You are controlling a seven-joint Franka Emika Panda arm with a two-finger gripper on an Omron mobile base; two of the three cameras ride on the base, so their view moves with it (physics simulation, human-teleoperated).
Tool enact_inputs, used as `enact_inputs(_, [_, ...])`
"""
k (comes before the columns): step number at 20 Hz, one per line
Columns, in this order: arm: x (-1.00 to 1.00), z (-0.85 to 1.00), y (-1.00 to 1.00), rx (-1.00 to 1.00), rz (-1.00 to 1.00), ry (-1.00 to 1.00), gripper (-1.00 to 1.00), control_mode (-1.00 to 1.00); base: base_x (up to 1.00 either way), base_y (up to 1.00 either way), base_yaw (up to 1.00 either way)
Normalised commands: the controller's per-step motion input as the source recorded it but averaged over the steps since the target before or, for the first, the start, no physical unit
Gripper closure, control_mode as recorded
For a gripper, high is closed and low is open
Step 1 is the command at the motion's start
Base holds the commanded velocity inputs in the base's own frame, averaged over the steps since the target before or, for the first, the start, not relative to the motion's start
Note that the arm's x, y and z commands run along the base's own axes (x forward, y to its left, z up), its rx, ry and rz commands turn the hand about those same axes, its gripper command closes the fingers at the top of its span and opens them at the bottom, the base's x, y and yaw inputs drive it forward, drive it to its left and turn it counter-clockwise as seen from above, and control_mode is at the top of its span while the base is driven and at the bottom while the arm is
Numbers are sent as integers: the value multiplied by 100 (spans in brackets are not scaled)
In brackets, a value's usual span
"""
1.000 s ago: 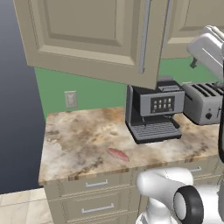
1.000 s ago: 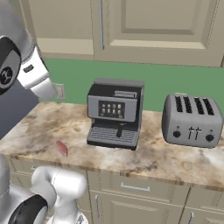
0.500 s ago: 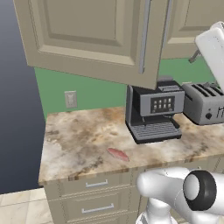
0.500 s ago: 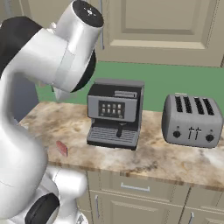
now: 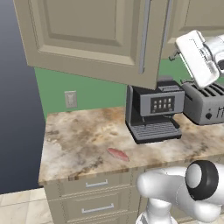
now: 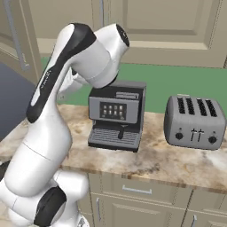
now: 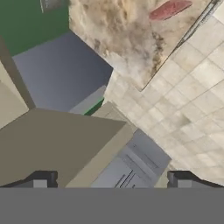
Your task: Retrieve the tupperware from the cabinet, then place the raw meat into the tupperware to avoid contamination.
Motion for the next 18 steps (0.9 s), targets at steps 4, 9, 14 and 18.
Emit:
enact_inputs(4, [62,-1,14,23,13,29,-100,-100,0,0,0])
enact_inputs(9, [44,-3,11,15,16,22,-100,-100,0,0,0])
enact_inputs(14, [8,-16,54,1,21,18,-100,-100,0,0,0])
enact_inputs(18, [4,-15,58,0,23,20,-100,-100,0,0,0])
